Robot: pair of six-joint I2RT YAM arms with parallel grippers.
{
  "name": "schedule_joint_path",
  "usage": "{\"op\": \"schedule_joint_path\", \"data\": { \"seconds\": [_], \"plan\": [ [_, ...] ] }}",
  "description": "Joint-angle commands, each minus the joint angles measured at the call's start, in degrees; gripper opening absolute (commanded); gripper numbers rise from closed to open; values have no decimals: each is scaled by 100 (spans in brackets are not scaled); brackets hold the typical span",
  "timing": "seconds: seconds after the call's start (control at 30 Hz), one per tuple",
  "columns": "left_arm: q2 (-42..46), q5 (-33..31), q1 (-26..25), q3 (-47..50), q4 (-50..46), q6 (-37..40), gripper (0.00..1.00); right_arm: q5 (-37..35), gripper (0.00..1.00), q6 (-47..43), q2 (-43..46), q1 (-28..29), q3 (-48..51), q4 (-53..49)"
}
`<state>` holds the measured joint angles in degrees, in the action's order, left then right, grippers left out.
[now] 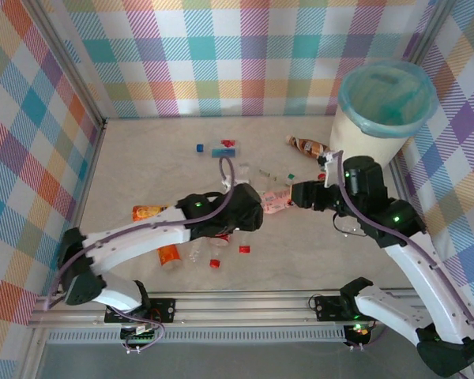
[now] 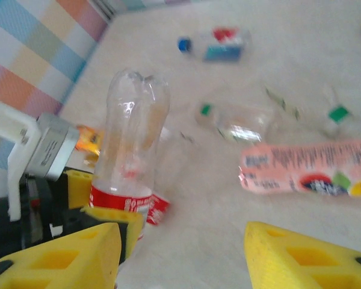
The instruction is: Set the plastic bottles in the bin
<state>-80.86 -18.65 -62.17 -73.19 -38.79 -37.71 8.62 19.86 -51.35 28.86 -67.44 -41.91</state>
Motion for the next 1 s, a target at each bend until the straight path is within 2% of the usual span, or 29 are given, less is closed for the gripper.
{"op": "schedule_joint_path", "data": {
  "seconds": [0.0, 0.1, 0.23, 0.37, 0.67, 0.77, 0.97],
  "plan": [
    [706, -528, -93, 217, 662, 1225, 63, 432, 58, -167, -35, 32, -481, 716],
    [1241, -445, -102, 444, 1325, 2092, 62, 897, 60, -150, -262, 31, -900, 1089],
    [1769, 103, -144, 633, 1884, 3200, 63, 1541, 62, -44, -712, 32, -1533, 1257],
    [2098, 615, -146, 701, 2077, 3850, 63, 2027, 64, 110, -1042, 32, -1875, 1473],
    [2200, 1119, -150, 595, 1974, 4156, 60, 3046, 67, 364, -1446, 40, -2109, 1685],
    [2220, 1205, -157, 643, 1978, 4132, 60, 3104, 73, 374, -1474, 65, -2068, 1665],
    [2206, 1452, -164, 659, 1980, 4132, 60, 3176, 79, 224, -1532, 135, -2045, 1472]
  ]
}}
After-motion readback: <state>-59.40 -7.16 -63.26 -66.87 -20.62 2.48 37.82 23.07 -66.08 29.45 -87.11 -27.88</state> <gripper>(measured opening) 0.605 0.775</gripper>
